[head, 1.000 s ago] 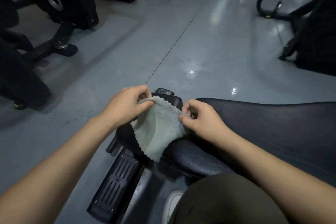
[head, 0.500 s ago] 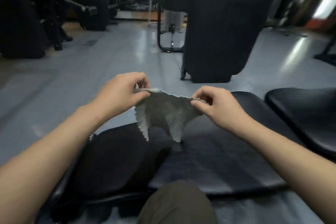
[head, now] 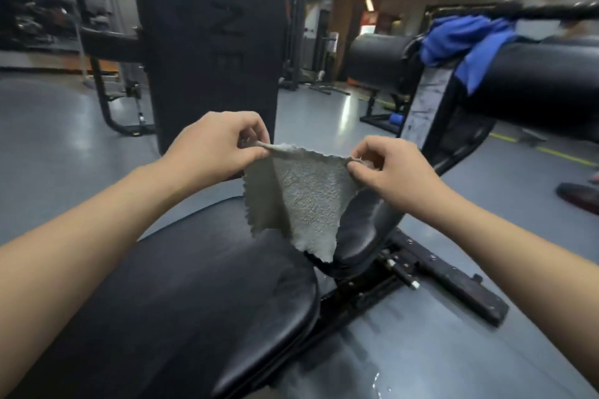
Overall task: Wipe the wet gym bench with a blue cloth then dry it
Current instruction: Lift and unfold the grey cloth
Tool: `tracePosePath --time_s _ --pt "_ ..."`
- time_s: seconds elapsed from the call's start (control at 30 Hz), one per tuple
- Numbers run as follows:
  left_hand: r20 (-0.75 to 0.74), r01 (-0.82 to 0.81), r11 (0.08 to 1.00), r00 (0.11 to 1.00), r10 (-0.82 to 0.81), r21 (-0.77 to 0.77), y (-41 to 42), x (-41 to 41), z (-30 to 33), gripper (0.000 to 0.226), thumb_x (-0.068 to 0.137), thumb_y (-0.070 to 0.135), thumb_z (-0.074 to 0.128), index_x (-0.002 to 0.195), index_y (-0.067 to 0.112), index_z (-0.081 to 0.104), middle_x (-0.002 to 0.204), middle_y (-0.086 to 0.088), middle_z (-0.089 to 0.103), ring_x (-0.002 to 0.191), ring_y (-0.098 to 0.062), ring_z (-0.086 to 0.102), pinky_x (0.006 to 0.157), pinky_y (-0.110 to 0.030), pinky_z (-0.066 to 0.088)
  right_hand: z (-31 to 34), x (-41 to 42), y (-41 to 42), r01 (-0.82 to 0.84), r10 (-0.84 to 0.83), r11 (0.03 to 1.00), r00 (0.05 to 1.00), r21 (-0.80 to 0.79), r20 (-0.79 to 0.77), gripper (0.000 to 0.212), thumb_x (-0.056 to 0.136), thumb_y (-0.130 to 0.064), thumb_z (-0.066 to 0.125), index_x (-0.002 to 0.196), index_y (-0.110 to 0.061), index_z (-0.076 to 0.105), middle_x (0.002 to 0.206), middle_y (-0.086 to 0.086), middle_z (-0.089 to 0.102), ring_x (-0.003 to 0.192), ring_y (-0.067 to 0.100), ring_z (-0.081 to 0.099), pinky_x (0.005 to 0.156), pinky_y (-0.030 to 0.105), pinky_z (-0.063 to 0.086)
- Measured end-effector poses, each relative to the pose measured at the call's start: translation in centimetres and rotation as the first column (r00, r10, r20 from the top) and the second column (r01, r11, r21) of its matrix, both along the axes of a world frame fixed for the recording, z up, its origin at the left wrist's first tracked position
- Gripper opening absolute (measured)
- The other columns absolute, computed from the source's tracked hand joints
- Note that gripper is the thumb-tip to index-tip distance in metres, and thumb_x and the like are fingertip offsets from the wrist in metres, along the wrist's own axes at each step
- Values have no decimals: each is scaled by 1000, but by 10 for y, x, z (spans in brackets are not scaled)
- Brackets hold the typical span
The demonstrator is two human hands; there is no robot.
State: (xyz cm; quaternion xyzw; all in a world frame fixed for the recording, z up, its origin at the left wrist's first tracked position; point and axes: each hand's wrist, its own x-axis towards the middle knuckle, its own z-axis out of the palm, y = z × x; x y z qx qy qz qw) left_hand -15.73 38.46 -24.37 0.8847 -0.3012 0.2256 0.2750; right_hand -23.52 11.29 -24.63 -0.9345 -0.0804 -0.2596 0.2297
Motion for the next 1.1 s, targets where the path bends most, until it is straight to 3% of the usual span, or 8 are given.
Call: tracePosePath --time_s 0.27,0.47,0.7,0.8,0.87,1.1 --pt "-26 162 983 986 -165 -81 -99 50 21 8 83 34 72 86 37 65 80 19 62 75 -1 58 64 -29 44 39 3 -85 205 -196 972 977 -113 83 19 85 -22 70 73 -32 59 64 -7 59 62 7 55 66 35 51" --pt "30 328 922 944 -329 -205 -168 78 61 5 86 25 73 87 25 68 90 10 67 68 9 55 65 -25 43 80 6 -137 332 -307 931 937 -151 164 8 84 -23 69 79 -24 64 68 -7 63 66 12 59 69 38 54" --pt "87 406 860 912 -400 -309 -243 99 110 4 85 23 73 87 22 69 82 5 69 54 9 57 58 -25 47 130 -3 -184 451 -400 870 882 -199 251 4 86 -25 66 82 -25 64 72 -13 64 72 11 62 71 40 54" --pt "130 430 832 902 -411 -350 -275 106 136 5 84 23 73 87 20 70 82 4 71 73 -3 65 66 -29 55 161 -6 -203 499 -429 831 856 -246 288 6 88 -26 67 84 -28 65 73 -16 62 72 8 59 67 36 52" --pt "171 433 840 901 -397 -328 -296 109 154 6 85 27 73 88 22 71 87 5 70 84 -10 65 68 -23 49 179 -9 -217 535 -453 802 835 -266 312 7 89 -26 67 85 -30 64 74 -18 61 74 11 60 66 32 47" --pt "262 402 858 908 -327 -322 -371 120 210 5 84 31 71 80 33 68 94 8 56 89 -15 59 78 -35 51 229 -3 -267 682 -577 689 722 -247 382 3 88 -27 65 86 -29 64 83 -1 68 83 28 64 75 41 54"
